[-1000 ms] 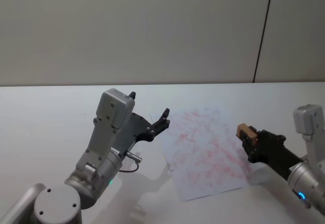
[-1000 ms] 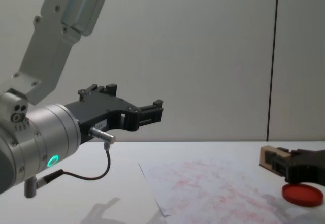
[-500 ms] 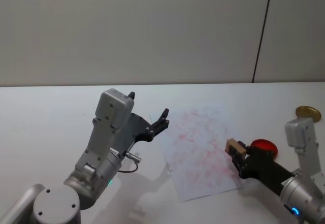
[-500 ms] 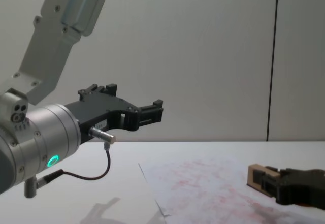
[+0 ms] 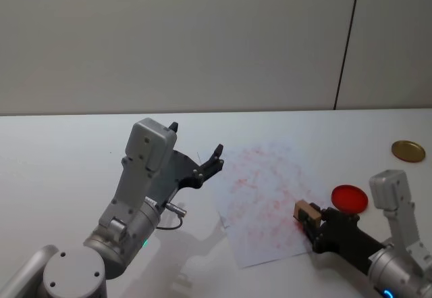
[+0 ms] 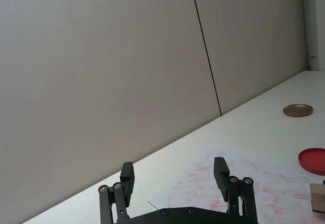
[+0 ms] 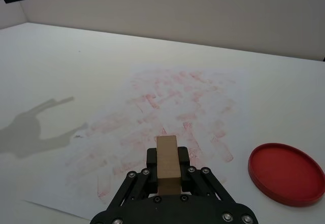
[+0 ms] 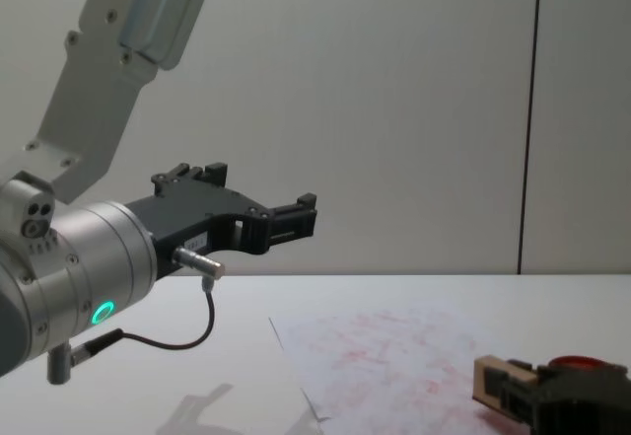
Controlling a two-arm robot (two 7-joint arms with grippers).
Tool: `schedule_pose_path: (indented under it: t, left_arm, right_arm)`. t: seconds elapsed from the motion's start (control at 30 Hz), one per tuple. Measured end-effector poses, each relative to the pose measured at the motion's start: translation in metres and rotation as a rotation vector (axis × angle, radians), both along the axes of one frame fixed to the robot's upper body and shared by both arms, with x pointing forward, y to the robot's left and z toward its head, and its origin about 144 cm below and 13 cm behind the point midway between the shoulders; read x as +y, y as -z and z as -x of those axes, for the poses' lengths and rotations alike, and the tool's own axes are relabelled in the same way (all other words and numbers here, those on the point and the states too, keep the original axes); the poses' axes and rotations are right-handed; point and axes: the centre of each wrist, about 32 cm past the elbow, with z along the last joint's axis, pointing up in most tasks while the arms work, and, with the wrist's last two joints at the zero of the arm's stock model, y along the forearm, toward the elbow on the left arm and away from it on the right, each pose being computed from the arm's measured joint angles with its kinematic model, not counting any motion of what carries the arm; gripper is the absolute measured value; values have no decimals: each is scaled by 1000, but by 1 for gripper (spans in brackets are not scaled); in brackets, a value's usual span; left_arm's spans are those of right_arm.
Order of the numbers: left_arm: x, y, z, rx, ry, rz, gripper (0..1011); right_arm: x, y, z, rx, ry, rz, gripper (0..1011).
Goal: Use the one hand to pick up the stamp and affix it onto the A4 paper.
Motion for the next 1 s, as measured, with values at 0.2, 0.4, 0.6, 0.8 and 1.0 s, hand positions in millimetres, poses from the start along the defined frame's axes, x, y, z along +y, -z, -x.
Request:
schedule_pose_path:
  t: [0.2,0.4,0.6,0.8,1.0]
  left_arm:
    - [0,0,0,0,0,0,993]
    - [0,0,0,0,0,0,993]
    - [0,0,0,0,0,0,993]
    - [0,0,0,0,0,0,993]
    - [0,0,0,0,0,0,993]
  right_arm:
    - [0,3,2,15,-5,15,221]
    - [-1,4,1,31,-12,29,221]
    - [-2,3,-1,43,-20,39,221]
    - [-4,1,-2,53,-26,46,221]
    - [-5,0,-3,58,-27,44,221]
